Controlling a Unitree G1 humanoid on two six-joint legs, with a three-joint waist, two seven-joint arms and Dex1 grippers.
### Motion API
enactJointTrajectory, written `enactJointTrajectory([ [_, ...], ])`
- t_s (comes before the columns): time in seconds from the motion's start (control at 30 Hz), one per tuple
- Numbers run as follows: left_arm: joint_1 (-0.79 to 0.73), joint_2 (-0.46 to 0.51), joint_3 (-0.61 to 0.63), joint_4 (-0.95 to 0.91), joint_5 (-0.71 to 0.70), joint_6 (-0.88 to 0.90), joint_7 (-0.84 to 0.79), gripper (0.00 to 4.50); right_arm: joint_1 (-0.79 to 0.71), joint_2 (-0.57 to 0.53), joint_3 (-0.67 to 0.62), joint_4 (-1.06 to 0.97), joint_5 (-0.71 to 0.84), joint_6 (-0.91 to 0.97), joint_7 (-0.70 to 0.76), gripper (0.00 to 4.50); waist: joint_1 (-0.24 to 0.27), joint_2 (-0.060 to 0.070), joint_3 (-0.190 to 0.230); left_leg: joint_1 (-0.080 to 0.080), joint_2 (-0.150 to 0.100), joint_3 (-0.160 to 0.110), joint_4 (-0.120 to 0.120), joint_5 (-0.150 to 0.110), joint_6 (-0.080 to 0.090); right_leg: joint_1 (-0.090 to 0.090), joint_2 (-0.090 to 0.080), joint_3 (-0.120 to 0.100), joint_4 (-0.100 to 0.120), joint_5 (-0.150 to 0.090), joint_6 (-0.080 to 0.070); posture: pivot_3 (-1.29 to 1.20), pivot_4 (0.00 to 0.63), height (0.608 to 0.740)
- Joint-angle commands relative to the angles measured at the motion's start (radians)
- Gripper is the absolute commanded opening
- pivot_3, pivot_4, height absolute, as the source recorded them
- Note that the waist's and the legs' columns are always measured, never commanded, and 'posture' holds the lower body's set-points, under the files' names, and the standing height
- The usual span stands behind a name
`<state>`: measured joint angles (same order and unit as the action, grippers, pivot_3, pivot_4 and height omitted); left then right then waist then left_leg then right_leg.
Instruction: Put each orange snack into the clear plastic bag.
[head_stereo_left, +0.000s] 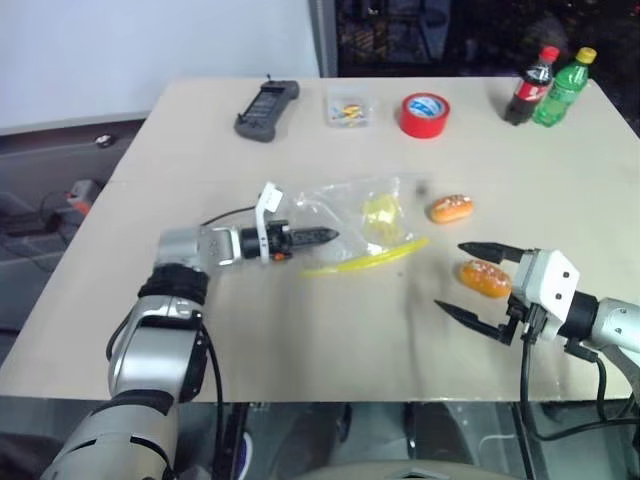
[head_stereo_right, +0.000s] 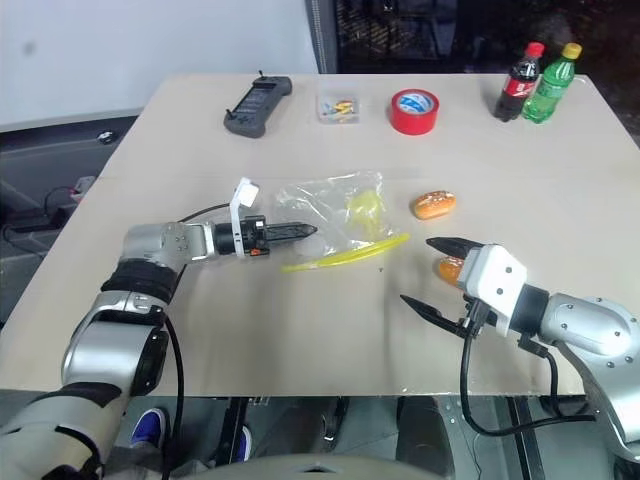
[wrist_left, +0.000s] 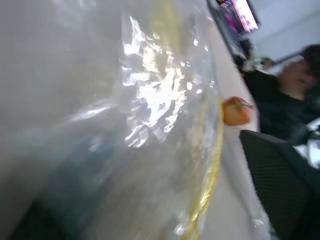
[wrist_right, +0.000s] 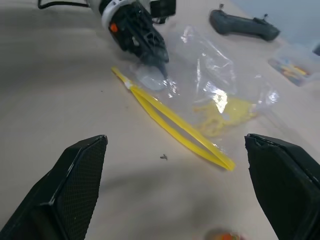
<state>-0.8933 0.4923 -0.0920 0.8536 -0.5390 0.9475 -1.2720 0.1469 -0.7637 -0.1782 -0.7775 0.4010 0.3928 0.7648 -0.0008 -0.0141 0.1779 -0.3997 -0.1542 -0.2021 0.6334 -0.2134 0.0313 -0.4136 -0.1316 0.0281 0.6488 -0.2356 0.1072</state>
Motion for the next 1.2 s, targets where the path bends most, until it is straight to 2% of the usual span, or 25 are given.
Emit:
enactJointTrajectory([
  [0.03, -0.040, -0.019, 0.000, 0.055, 0.015, 0.074, -0.059, 2.45, 0.017, 0.014, -0.029, -0.065, -0.024, -0.003, -0.053, 4.50, -0.002, 0.000, 0.000, 0.000, 0.000, 0.000, 0.000, 0.000, 0.000, 0.000, 0.000, 0.000, 0.000, 0.000, 0.000, 0.00, 0.150, 0.740],
  [0.07, -0.046, -0.023, 0.011, 0.059, 0.009, 0.102, -0.068, 1.98, 0.021, 0.016, -0.027, -0.069, -0.037, -0.005, -0.065, 4.50, -0.002, 0.000, 0.000, 0.000, 0.000, 0.000, 0.000, 0.000, 0.000, 0.000, 0.000, 0.000, 0.000, 0.000, 0.000, 0.00, 0.150, 0.740],
  [0.1, -0.050, -0.024, 0.024, 0.057, -0.002, 0.136, -0.073, 1.80, 0.024, 0.017, -0.024, -0.069, -0.050, -0.009, -0.073, 4.50, -0.004, -0.001, 0.000, 0.000, 0.000, 0.000, 0.000, 0.000, 0.001, 0.000, 0.000, 0.000, 0.000, 0.000, 0.001, 0.00, 0.150, 0.740],
  [0.13, -0.053, -0.026, 0.033, 0.055, -0.008, 0.157, -0.076, 1.41, 0.026, 0.018, -0.022, -0.068, -0.058, -0.011, -0.077, 4.50, -0.004, -0.001, 0.000, 0.000, 0.000, 0.000, 0.000, 0.000, 0.001, 0.000, 0.000, 0.000, 0.000, 0.000, 0.001, 0.00, 0.150, 0.740],
  [0.23, -0.045, -0.019, 0.061, 0.007, -0.039, 0.238, -0.087, 0.07, 0.021, 0.022, -0.006, -0.062, -0.068, -0.014, -0.084, 4.50, -0.006, -0.001, 0.000, 0.000, 0.000, 0.000, 0.001, -0.002, 0.003, 0.000, 0.000, 0.000, 0.002, 0.000, 0.002, 0.00, 0.150, 0.740],
  [0.43, 0.012, 0.023, 0.142, -0.179, -0.129, 0.403, -0.060, 0.07, -0.069, 0.032, 0.092, -0.037, -0.126, -0.048, -0.090, 4.50, -0.021, -0.001, 0.001, 0.001, 0.000, 0.000, 0.002, -0.001, 0.002, -0.001, 0.001, 0.001, 0.005, 0.000, 0.001, 0.00, 0.150, 0.740],
  [0.57, 0.056, 0.042, 0.216, -0.288, -0.188, 0.492, 0.004, 0.07, -0.190, 0.023, 0.278, 0.079, -0.383, -0.173, -0.124, 4.50, -0.017, -0.001, 0.001, 0.002, 0.001, 0.000, 0.002, 0.000, 0.000, -0.002, 0.002, 0.002, 0.008, 0.000, 0.001, 0.00, 0.150, 0.740],
  [0.67, 0.080, 0.044, 0.277, -0.346, -0.231, 0.551, 0.059, 0.07, -0.280, 0.058, 0.411, 0.193, -0.541, -0.240, -0.155, 4.50, -0.014, -0.001, 0.001, 0.002, 0.001, 0.000, 0.003, 0.001, -0.002, -0.002, 0.002, 0.002, 0.009, 0.000, 0.001, 0.00, 0.150, 0.740],
  [0.77, 0.102, 0.040, 0.316, -0.407, -0.269, 0.599, 0.101, 0.07, -0.382, 0.120, 0.495, 0.345, -0.682, -0.285, -0.221, 4.50, -0.013, -0.001, 0.001, 0.002, 0.001, -0.001, 0.003, 0.002, -0.004, -0.003, 0.003, 0.002, 0.010, 0.001, 0.001, 0.00, 0.150, 0.740],
  [0.87, 0.120, 0.035, 0.345, -0.456, -0.295, 0.628, 0.139, 0.07, -0.465, 0.184, 0.520, 0.486, -0.752, -0.329, -0.291, 4.50, -0.014, -0.002, 0.001, 0.002, 0.001, 0.000, 0.003, 0.003, -0.005, -0.003, 0.003, 0.004, 0.010, 0.001, 0.000, 0.00, 0.150, 0.740],
  [0.9, 0.128, 0.035, 0.348, -0.470, -0.301, 0.631, 0.150, 0.00, -0.480, 0.197, 0.519, 0.513, -0.763, -0.342, -0.306, 3.98, -0.015, -0.002, 0.001, 0.002, 0.001, 0.000, 0.003, 0.003, -0.005, -0.003, 0.004, 0.004, 0.010, 0.001, -0.001, 0.00, 0.150, 0.740],
  [0.93, 0.135, 0.033, 0.355, -0.485, -0.308, 0.638, 0.162, 0.00, -0.494, 0.212, 0.515, 0.535, -0.767, -0.353, -0.314, 3.73, -0.014, -0.002, 0.001, 0.002, 0.001, 0.000, 0.003, 0.003, -0.006, -0.004, 0.004, 0.005, 0.010, 0.002, -0.002, 0.00, 0.150, 0.740],
  [1.0, 0.140, 0.029, 0.366, -0.495, -0.320, 0.646, 0.181, 0.00, -0.506, 0.227, 0.510, 0.561, -0.771, -0.372, -0.315, 2.79, -0.014, -0.002, 0.001, 0.002, 0.002, 0.000, 0.002, 0.003, -0.006, -0.004, 0.004, 0.005, 0.011, 0.002, -0.002, 0.00, 0.150, 0.740],
  [1.1, 0.131, 0.024, 0.395, -0.496, -0.332, 0.645, 0.217, 0.00, -0.519, 0.244, 0.499, 0.586, -0.758, -0.393, -0.308, 1.64, -0.015, -0.002, 0.001, 0.002, 0.002, 0.000, 0.002, 0.003, -0.007, -0.004, 0.005, 0.005, 0.011, 0.002, -0.002, 0.00, 0.150, 0.740],
  [1.13, 0.130, 0.021, 0.407, -0.503, -0.329, 0.632, 0.238, 0.00, -0.526, 0.253, 0.489, 0.587, -0.741, -0.389, -0.301, 1.17, -0.015, -0.002, 0.001, 0.002, 0.002, 0.000, 0.002, 0.003, -0.007, -0.004, 0.005, 0.005, 0.011, 0.002, -0.002, 0.00, 0.150, 0.740],
  [1.17, 0.131, 0.016, 0.417, -0.512, -0.326, 0.613, 0.258, 0.00, -0.532, 0.260, 0.479, 0.587, -0.728, -0.385, -0.295, 0.44, -0.015, -0.002, 0.001, 0.002, 0.002, 0.000, 0.002, 0.003, -0.007, -0.004, 0.005, 0.006, 0.011, 0.002, -0.002, 0.00, 0.150, 0.740],
  [1.2, 0.134, 0.013, 0.430, -0.528, -0.329, 0.600, 0.275, 0.00, -0.537, 0.265, 0.469, 0.585, -0.711, -0.377, -0.283, 0.31, -0.016, -0.002, 0.001, 0.002, 0.002, 0.000, 0.002, 0.003, -0.007, -0.004, 0.005, 0.006, 0.011, 0.002, -0.002, 0.00, 0.150, 0.740],
])
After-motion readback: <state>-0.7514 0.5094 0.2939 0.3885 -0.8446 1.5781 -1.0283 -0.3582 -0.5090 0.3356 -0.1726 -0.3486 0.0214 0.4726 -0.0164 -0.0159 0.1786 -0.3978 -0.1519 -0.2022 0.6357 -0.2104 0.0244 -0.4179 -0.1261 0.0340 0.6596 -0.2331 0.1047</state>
